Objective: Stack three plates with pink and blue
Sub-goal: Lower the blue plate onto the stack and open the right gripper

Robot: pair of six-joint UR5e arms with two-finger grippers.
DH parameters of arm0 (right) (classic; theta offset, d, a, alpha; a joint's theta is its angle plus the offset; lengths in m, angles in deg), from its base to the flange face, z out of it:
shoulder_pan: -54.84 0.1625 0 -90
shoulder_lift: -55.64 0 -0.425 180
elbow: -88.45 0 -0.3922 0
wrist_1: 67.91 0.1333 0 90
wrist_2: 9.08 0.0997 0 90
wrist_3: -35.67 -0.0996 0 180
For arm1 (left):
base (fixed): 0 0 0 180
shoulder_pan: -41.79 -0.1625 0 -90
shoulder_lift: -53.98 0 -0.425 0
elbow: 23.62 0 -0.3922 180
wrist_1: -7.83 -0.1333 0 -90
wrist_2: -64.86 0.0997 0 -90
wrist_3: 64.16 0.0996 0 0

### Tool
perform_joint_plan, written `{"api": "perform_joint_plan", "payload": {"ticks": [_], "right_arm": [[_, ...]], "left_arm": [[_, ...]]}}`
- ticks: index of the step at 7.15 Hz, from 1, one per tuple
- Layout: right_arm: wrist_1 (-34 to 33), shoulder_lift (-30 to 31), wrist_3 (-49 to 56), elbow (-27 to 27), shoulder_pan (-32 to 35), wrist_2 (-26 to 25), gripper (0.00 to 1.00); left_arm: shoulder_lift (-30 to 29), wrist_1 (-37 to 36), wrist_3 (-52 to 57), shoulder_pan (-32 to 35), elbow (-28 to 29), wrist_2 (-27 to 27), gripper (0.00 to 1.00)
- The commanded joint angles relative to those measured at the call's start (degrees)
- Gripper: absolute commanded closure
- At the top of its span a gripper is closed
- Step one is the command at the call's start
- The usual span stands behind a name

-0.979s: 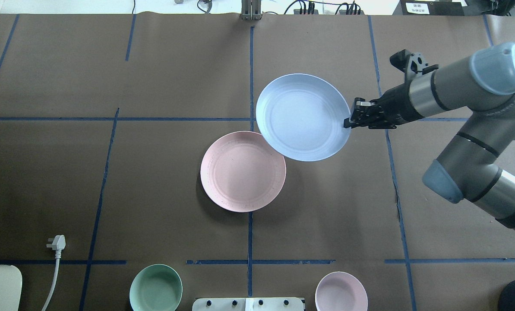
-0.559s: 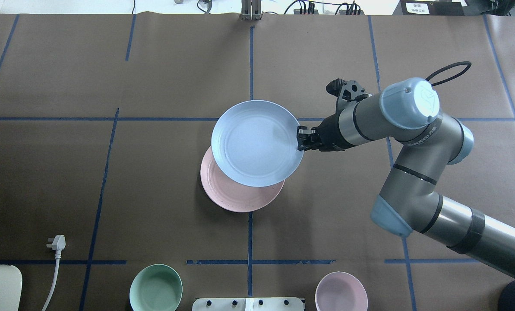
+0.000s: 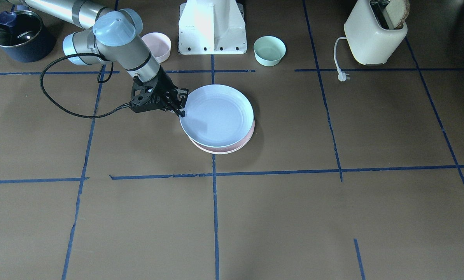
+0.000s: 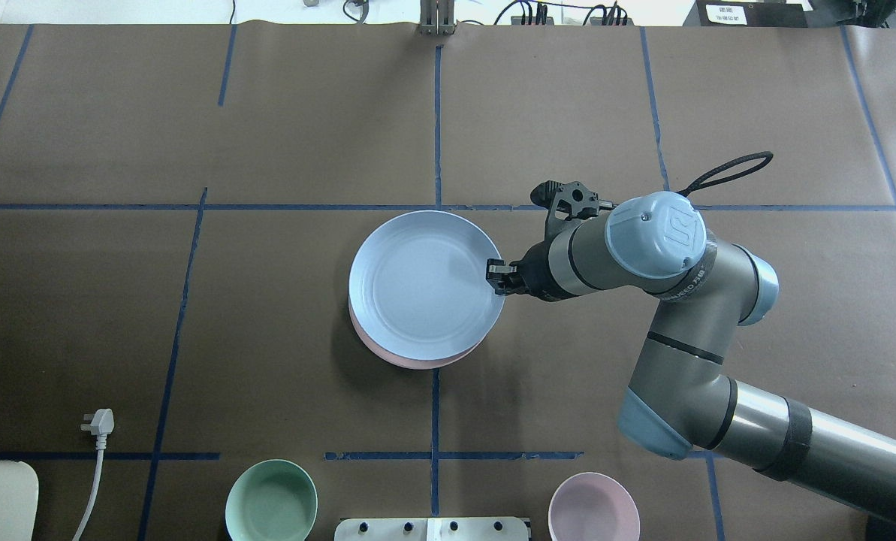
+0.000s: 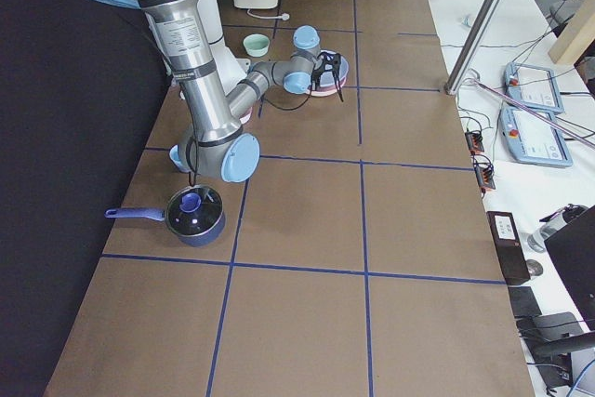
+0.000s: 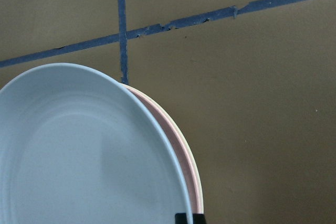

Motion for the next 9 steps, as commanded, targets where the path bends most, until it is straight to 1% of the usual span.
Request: {"api": "perform_joint_plan", "payload": {"ticks": [1, 2, 3, 6, 7, 8, 9], "right_arm": [[-0.03, -0.26, 0.0, -0.25, -0.33, -0.14, 0.99], [-0.03, -0.79, 0.0, -0.08, -0.33, -0.14, 0.89], [-0.03, -1.23, 0.0, -0.17, -0.25, -0.32, 0.01], [0.06, -1.14, 0.0, 0.36, 0.63, -0.23, 0.0], [-0.02, -1.14, 0.0, 0.45, 1.59, 0.38, 0.0], [-2.46, -0.53, 0.35, 1.06, 3.86, 1.95, 0.0], [-9.01, -0.18, 1.92, 3.06, 7.54, 4.66, 0.0]], "left_arm": [[0.01, 0.0, 0.02, 0.05, -0.01, -0.01, 0.0], [0.01, 0.0, -0.07, 0.05, -0.01, -0.01, 0.0], [0.01, 0.0, -0.07, 0.05, -0.01, -0.01, 0.0], [0.01, 0.09, -0.5, 0.05, -0.1, -0.01, 0.0], [0.01, 0.09, -0.51, 0.05, -0.1, -0.96, 0.0], [0.1, 0.17, -0.51, 0.05, -0.01, -1.93, 0.0], [0.18, 0.17, -0.07, 0.05, -0.01, -1.94, 0.0]]}}
